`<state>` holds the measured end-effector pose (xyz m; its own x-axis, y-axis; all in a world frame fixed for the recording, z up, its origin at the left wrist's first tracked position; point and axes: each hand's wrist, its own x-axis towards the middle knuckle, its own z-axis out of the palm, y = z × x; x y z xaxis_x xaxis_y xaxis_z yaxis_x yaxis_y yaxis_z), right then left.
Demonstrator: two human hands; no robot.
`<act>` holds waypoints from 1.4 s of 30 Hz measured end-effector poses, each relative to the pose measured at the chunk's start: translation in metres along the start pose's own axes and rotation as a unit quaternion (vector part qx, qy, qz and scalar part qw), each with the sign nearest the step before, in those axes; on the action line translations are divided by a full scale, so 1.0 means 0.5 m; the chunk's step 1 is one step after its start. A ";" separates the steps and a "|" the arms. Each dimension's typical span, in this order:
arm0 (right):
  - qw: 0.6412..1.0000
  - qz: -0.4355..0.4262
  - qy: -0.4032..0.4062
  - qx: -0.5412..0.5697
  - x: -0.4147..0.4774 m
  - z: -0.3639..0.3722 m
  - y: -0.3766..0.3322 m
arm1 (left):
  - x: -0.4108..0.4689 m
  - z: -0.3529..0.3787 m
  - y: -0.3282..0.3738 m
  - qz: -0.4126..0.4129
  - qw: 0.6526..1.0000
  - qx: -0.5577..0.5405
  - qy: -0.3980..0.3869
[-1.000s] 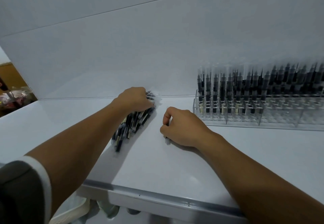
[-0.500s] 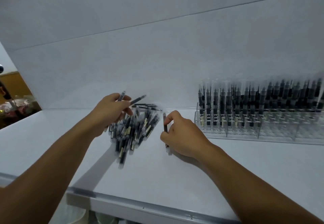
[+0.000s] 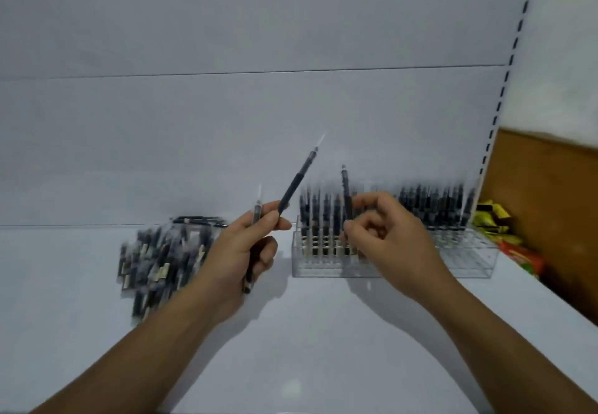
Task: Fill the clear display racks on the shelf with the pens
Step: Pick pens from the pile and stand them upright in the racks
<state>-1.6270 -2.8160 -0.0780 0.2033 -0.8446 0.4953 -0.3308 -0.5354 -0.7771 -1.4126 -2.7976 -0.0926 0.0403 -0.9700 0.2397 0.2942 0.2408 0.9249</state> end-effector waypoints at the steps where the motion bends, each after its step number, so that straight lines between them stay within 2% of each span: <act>1: 1.000 0.015 0.021 0.010 -0.005 -0.025 0.009 | 0.007 0.021 -0.007 0.000 1.000 -0.012 -0.010; 8: 0.985 0.075 0.144 0.060 0.008 -0.152 0.042 | 0.055 0.160 -0.048 -0.026 0.990 -0.087 -0.108; 11: 0.983 0.065 0.166 0.038 0.021 -0.168 0.046 | 0.056 0.185 -0.085 -0.031 0.986 -0.127 -0.106; 15: 0.986 0.069 0.145 -0.044 0.042 -0.164 0.064 | 0.048 0.174 -0.133 -0.033 0.986 -0.147 -0.078; 21: 0.980 0.074 0.109 -0.150 0.069 -0.145 0.097 | 0.043 0.172 -0.136 -0.021 0.986 -0.122 -0.107; 29: 0.976 0.087 0.086 -0.178 0.093 -0.150 0.106 | 0.043 0.178 -0.138 -0.025 0.984 -0.125 -0.122; 35: 0.963 0.125 -0.002 -0.239 0.097 -0.135 0.122 | 0.042 0.175 -0.138 -0.022 0.984 -0.124 -0.122; 42: 0.939 0.129 -0.027 -0.319 0.089 -0.150 0.119 | 0.042 0.178 -0.139 -0.025 0.986 -0.111 -0.120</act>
<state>-1.7068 -2.8850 -0.0732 0.0818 -0.9540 0.2884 -0.8564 -0.2153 -0.4693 -1.5172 -2.8317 -0.1256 -0.1987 -0.9380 0.2839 0.4930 0.1547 0.8562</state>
